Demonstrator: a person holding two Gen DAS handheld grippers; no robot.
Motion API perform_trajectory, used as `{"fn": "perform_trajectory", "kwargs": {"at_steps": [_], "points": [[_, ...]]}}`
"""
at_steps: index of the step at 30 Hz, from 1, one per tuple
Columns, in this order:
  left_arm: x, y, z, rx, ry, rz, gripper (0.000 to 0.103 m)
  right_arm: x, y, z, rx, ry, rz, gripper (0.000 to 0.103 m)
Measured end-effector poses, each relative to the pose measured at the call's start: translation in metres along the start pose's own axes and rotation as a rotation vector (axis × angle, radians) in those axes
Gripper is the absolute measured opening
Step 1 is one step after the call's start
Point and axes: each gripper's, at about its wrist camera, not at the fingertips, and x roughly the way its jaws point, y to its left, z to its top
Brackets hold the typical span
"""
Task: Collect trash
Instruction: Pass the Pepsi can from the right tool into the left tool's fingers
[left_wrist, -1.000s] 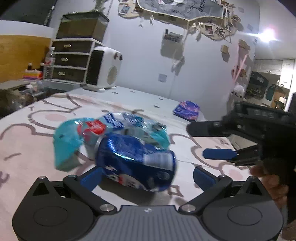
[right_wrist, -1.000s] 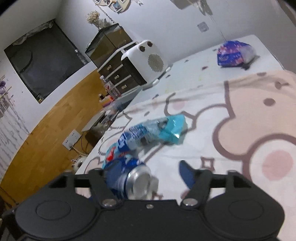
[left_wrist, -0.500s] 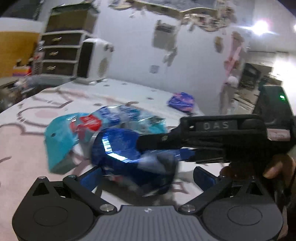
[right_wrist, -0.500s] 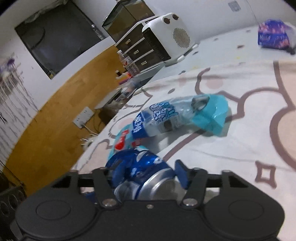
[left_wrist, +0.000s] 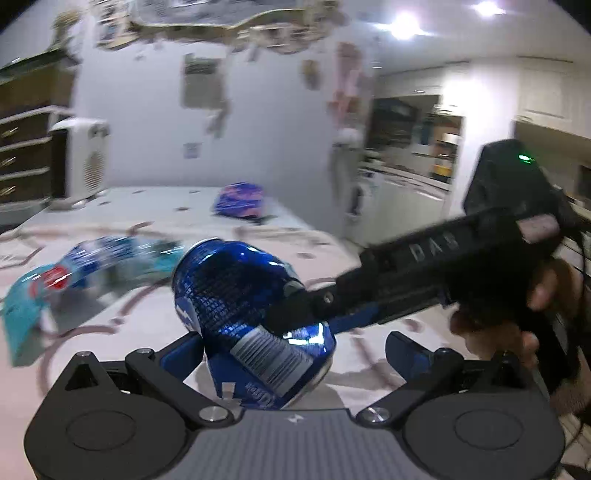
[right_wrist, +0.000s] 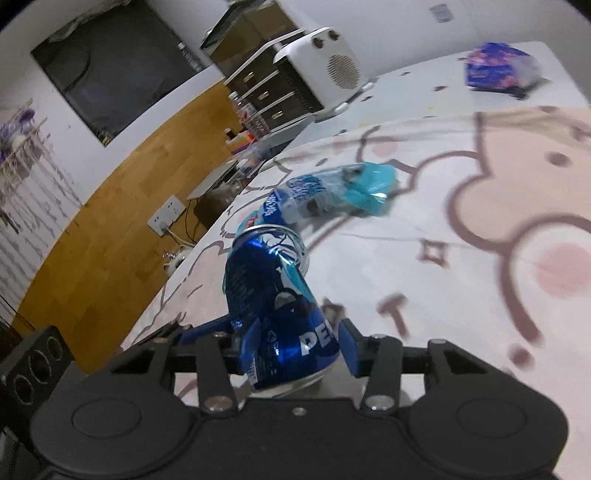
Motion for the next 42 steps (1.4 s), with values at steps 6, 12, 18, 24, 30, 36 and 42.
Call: {"fn": "perform_trajectory", "kwargs": {"at_steps": [6, 12, 18, 24, 30, 36, 42], "points": [[0.0, -0.036, -0.005, 0.056, -0.038, -0.239, 0.103, -0.041, -0.019, -0.008, 0.043, -0.075, -0.123, 0.055], [0.023, -0.051, -0.014, 0.106, 0.04, -0.216, 0.103, -0.049, -0.028, -0.009, -0.029, -0.12, -0.311, 0.058], [0.025, -0.039, -0.011, 0.077, 0.044, -0.166, 0.103, -0.062, -0.02, -0.005, -0.111, -0.148, -0.297, 0.059], [0.028, -0.03, -0.012, 0.056, 0.087, -0.104, 0.103, -0.059, 0.019, -0.002, -0.252, -0.127, -0.227, 0.053], [0.031, -0.026, -0.017, 0.081, 0.155, -0.053, 0.103, -0.024, 0.044, -0.002, -0.387, 0.0, -0.228, 0.061], [0.03, -0.018, -0.018, 0.056, 0.167, -0.025, 0.103, -0.005, 0.035, 0.0, -0.495, 0.074, -0.307, 0.065], [0.03, -0.018, -0.018, 0.058, 0.171, -0.013, 0.103, 0.006, 0.033, -0.01, -0.628, 0.12, -0.372, 0.069]]}}
